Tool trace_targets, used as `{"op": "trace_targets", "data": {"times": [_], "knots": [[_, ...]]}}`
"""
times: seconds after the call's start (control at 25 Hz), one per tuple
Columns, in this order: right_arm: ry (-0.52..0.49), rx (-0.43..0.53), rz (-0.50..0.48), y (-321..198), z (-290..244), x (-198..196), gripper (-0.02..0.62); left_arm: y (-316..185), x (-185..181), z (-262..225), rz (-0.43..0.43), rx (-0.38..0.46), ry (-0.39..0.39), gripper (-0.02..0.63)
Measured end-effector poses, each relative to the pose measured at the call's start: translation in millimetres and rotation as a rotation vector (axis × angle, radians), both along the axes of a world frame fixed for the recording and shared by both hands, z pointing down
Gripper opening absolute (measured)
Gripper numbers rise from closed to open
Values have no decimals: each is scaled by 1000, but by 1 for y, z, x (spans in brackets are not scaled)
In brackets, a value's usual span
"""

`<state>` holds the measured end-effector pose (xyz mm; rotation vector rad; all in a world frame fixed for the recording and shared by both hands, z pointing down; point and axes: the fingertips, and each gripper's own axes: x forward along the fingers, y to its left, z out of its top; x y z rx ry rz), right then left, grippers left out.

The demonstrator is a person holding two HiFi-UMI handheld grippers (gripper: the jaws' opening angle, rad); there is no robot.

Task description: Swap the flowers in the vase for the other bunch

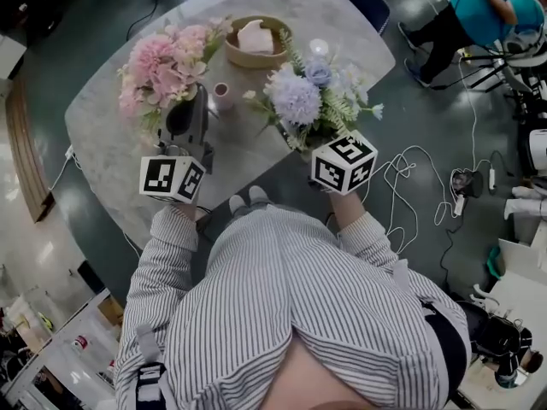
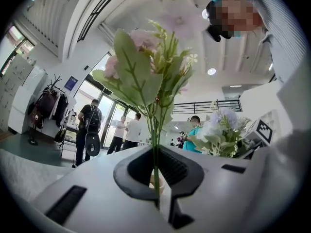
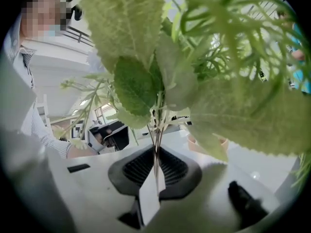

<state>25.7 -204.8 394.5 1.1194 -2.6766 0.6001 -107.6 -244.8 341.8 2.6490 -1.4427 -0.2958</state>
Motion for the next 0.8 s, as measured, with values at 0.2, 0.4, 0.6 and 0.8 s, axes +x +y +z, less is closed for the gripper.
{"op": "trace_targets", "data": {"times": [0.2, 0.4, 0.6, 0.8], "knots": [[-13, -27, -11, 1, 8, 3, 38, -22, 4, -1, 7, 13, -3, 15], [-24, -51, -13, 0, 18, 5, 40, -41, 10, 5, 13, 20, -21, 15], [-28, -79, -18, 1, 25, 7, 40, -58, 11, 8, 8, 38, -42, 15], [-29, -98, -16, 2, 32, 5, 40, -71, 13, 9, 30, 80, -55, 15]]}}
